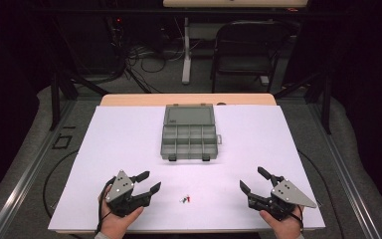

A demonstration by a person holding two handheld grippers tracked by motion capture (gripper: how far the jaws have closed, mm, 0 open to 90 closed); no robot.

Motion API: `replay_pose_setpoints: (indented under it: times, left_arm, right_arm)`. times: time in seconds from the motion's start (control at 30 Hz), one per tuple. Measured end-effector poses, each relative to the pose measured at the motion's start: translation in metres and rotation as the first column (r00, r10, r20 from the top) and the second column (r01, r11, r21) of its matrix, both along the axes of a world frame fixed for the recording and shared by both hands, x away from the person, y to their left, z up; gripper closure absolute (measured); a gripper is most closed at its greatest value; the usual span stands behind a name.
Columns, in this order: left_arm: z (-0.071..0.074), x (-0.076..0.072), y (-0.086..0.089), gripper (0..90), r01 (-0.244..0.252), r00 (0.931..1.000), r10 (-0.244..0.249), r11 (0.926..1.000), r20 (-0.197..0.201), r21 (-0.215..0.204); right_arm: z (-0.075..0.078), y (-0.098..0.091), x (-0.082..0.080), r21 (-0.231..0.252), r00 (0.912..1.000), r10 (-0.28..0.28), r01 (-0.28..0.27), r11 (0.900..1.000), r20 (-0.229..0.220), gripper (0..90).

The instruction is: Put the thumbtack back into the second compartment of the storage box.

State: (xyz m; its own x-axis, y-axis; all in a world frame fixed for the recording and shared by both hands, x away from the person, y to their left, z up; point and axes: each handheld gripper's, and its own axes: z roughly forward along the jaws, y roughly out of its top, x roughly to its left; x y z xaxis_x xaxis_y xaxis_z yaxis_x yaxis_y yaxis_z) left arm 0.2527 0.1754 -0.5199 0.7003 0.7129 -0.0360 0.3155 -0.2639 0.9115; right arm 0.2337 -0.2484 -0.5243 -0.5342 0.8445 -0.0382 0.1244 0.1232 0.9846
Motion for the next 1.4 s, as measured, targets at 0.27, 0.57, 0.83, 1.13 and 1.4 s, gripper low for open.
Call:
replay_pose_setpoints:
  times: [0.27,0.57,0.83,1.13,1.4]
  left_arm:
    - [-0.010,0.000,-0.017,50.9,0.057,0.9961,-0.053,0.9971,-0.071,0.051]
    - [-0.020,0.002,-0.029,56.3,0.092,0.9863,-0.076,0.9907,-0.146,0.100]
    - [-0.027,0.003,-0.044,67.7,0.114,0.9800,-0.094,0.9875,-0.175,0.108]
    - [-0.036,0.007,-0.064,77.0,0.155,0.9672,-0.123,0.9790,-0.223,0.133]
    - [-0.042,0.010,-0.068,78.4,0.162,0.9601,-0.123,0.9772,-0.251,0.138]
  right_arm:
    - [0.000,0.000,0.000,-0.004,1.0000,0.006,-0.006,1.0000,-0.001,24.8]
    - [-0.001,0.000,0.001,0.000,1.0000,0.003,-0.003,1.0000,-0.009,24.8]
    - [-0.002,0.000,0.002,-0.001,0.9999,0.003,-0.003,1.0000,-0.016,24.7]
    - [-0.002,-0.001,0.002,0.002,0.9998,0.000,0.000,1.0000,-0.018,24.7]
    - [-0.002,-0.002,0.001,0.003,0.9998,-0.003,0.003,1.0000,-0.018,24.7]
